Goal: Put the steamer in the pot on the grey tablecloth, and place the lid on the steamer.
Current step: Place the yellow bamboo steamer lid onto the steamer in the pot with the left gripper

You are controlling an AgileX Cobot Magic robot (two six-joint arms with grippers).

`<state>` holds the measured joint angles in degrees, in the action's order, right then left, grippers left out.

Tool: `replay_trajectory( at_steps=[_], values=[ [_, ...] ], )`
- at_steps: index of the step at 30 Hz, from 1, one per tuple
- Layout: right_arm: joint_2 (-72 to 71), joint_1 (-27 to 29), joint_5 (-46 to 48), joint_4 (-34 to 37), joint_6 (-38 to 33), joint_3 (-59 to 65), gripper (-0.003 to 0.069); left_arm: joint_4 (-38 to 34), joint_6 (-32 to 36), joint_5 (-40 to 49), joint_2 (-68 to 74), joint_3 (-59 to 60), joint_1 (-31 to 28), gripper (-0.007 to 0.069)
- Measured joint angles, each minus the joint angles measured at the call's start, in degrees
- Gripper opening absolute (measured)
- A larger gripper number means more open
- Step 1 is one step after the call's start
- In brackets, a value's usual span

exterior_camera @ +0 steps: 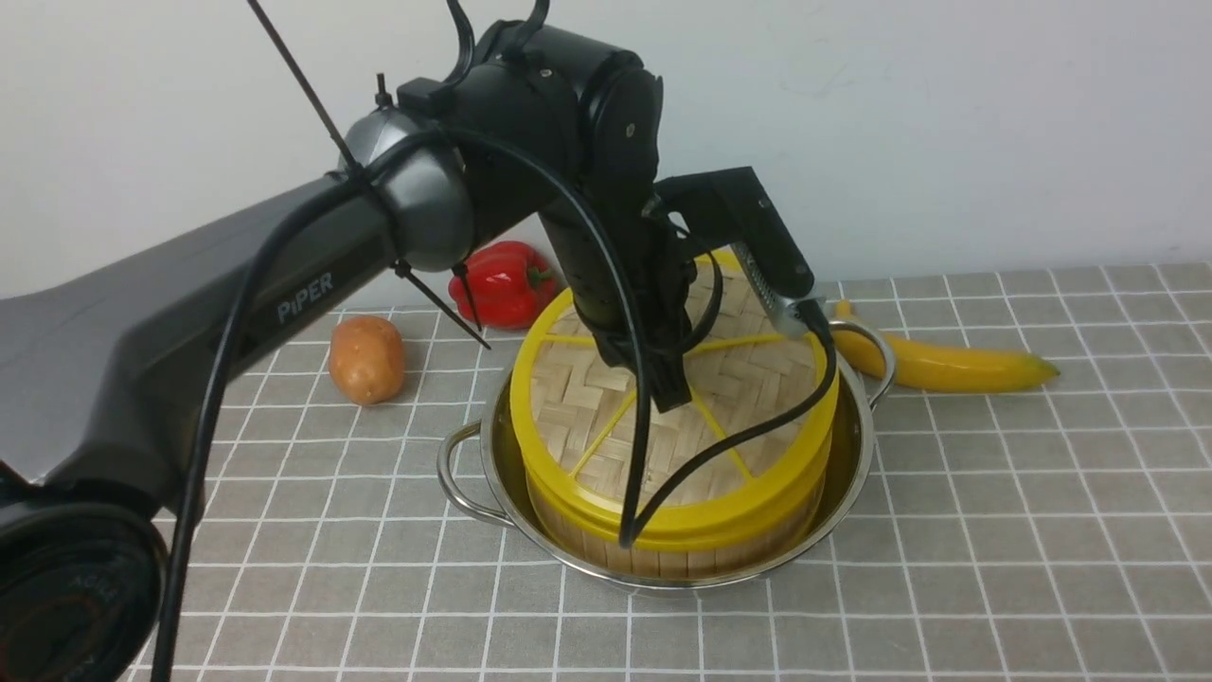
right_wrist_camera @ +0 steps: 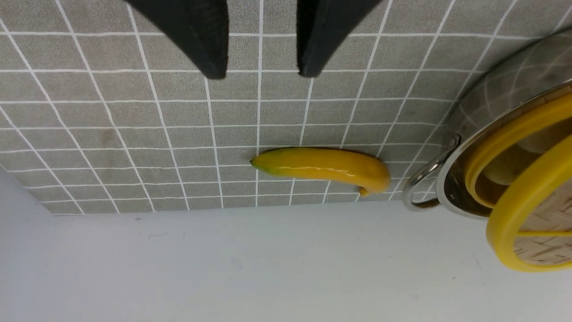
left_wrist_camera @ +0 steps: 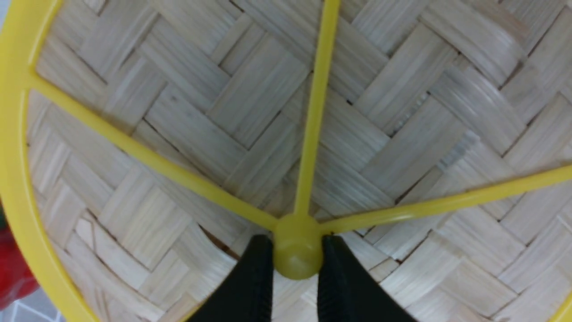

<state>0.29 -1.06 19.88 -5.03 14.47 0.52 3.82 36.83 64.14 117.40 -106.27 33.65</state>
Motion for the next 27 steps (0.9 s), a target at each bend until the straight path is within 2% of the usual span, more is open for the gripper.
replay_trajectory(
  at_steps=[16,24,27],
  values=[
    [0.0,0.0,0.0,0.0,0.0,0.0,0.0240,0.0,0.2,-3.0,0.0,0.0,0.0,0.0121],
    [0.0,0.0,0.0,0.0,0.0,0.0,0.0240,0.0,0.2,-2.8,0.0,0.0,0.0,0.0273],
    [0.0,0.0,0.0,0.0,0.0,0.0,0.0240,0.0,0.2,-2.8,0.0,0.0,0.0,0.0302]
  ],
)
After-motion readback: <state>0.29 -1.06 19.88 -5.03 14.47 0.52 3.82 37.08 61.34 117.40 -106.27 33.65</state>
